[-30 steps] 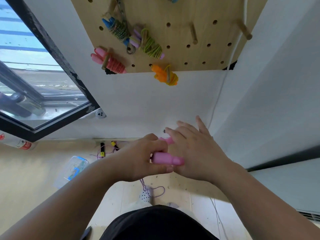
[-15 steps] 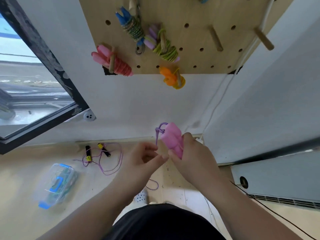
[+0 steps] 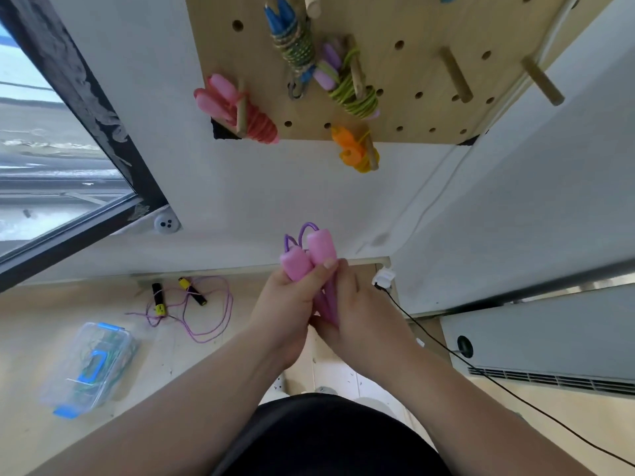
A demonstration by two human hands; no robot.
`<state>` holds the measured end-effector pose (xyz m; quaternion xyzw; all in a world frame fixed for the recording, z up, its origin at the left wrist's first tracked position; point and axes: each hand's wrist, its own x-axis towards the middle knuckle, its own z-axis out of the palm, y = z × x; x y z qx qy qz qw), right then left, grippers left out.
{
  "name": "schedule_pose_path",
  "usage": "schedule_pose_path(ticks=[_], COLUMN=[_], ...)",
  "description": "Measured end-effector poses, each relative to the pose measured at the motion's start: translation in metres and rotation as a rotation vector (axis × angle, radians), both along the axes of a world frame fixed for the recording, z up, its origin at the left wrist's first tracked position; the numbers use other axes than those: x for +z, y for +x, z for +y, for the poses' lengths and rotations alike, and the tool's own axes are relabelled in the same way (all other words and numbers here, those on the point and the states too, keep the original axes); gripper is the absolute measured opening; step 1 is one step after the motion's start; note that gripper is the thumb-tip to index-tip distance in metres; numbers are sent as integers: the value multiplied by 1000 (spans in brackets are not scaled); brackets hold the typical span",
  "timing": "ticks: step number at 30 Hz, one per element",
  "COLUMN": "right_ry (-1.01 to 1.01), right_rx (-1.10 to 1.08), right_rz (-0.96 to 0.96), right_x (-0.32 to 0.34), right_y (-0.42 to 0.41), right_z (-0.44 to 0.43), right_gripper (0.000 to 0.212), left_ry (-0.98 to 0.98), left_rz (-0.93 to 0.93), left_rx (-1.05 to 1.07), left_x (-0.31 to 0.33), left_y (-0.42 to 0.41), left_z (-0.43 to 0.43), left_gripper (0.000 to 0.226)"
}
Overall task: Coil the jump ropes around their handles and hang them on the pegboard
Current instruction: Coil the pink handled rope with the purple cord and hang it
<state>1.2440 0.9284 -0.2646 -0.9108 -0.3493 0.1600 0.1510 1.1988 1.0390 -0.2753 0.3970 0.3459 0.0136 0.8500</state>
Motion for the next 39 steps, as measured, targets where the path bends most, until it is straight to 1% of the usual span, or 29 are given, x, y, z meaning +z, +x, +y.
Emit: schedule_pose_path(ticks=[1, 2, 3, 4, 5, 6, 7, 8, 9, 10, 11, 12, 13, 14, 15, 17, 18, 20, 22, 23, 25, 28, 30, 32, 33, 34, 36, 37, 39], right_ry=[-37, -70, -97, -130, -153, -158, -137, -86, -12, 62, 102, 93, 43, -11, -48, -41, -11, 2, 3, 12, 29, 63, 181, 322, 364, 380, 359, 342, 317], right_rx=[33, 76, 131, 199, 264, 283, 254, 193, 132, 96, 98, 151, 222, 287, 314, 265, 223, 174, 152, 144, 129, 118, 95, 24, -9, -34, -77, -94, -97], right_rz=[27, 51, 67, 80, 83, 83, 65, 31, -13, -33, -12, 45, 127, 220, 307, 443, 470, 398, 289, 277, 299, 369, 490, 595, 604, 598, 584, 585, 606], right_x=[-1, -1, -2, -3, -3, -1, 2, 5, 8, 12, 17, 20, 22, 22, 21, 18, 16, 13, 11, 13, 16, 24, 26, 25, 24, 22, 17, 13, 7], right_y=[-1, -2, -2, -2, 0, 3, 9, 17, 25, 32, 39, 44, 47, 48, 47, 46, 45, 47, 48, 47, 47, 49, 51, 50, 50, 49, 43, 39, 32], right_z=[3, 4, 5, 4, 3, 2, 1, 0, -1, -1, 0, 3, 8, 14, 19, 27, 29, 30, 30, 30, 29, 27, 26, 23, 21, 20, 22, 23, 27], right_gripper=[66, 75, 80, 81, 77, 69, 59, 52, 52, 61, 74, 85, 89, 84, 70, 38, 27, 6, 15, 13, 5, 18, 17, 23, 28, 32, 35, 36, 36], left_ry=[2, 24, 59, 109, 171, 246, 325, 411, 494, 570, 626, 669, 693, 696, 686, 667, 696, 874, 1048, 1092, 1165, 1283, 1250, 1140, 1058, 927, 559, 393, 173], left_rz=[9, 15, 21, 31, 45, 66, 85, 96, 96, 81, 50, 13, -26, -65, -102, -145, -144, -64, 60, 100, 137, 111, 66, 7, -14, -27, -39, -53, -86], left_rx=[3, 6, 8, 0, -19, -52, -104, -189, -312, -466, -624, -753, -838, -883, -903, -895, -874, -808, -753, -731, -677, -587, -547, -515, -494, -455, -329, -252, -63], left_x=[-3, -8, -12, -18, -22, -26, -27, -28, -27, -24, -19, -14, -8, -3, 3, 8, 6, -4, -14, -17, -23, -27, -26, -22, -18, -15, -10, -9, -6], left_y=[-2, -4, -7, -10, -13, -16, -18, -21, -24, -27, -29, -30, -31, -32, -32, -31, -31, -32, -33, -33, -32, -28, -25, -22, -20, -18, -14, -11, -3], left_z=[4, 9, 15, 22, 30, 37, 45, 52, 58, 63, 66, 70, 72, 74, 76, 79, 81, 85, 88, 87, 84, 83, 89, 93, 92, 89, 82, 78, 74], left_gripper=[38, 43, 40, 32, 23, 17, 13, 14, 17, 19, 20, 21, 24, 27, 29, 35, 39, 44, 45, 44, 36, 26, 21, 16, 16, 18, 20, 18, 8])
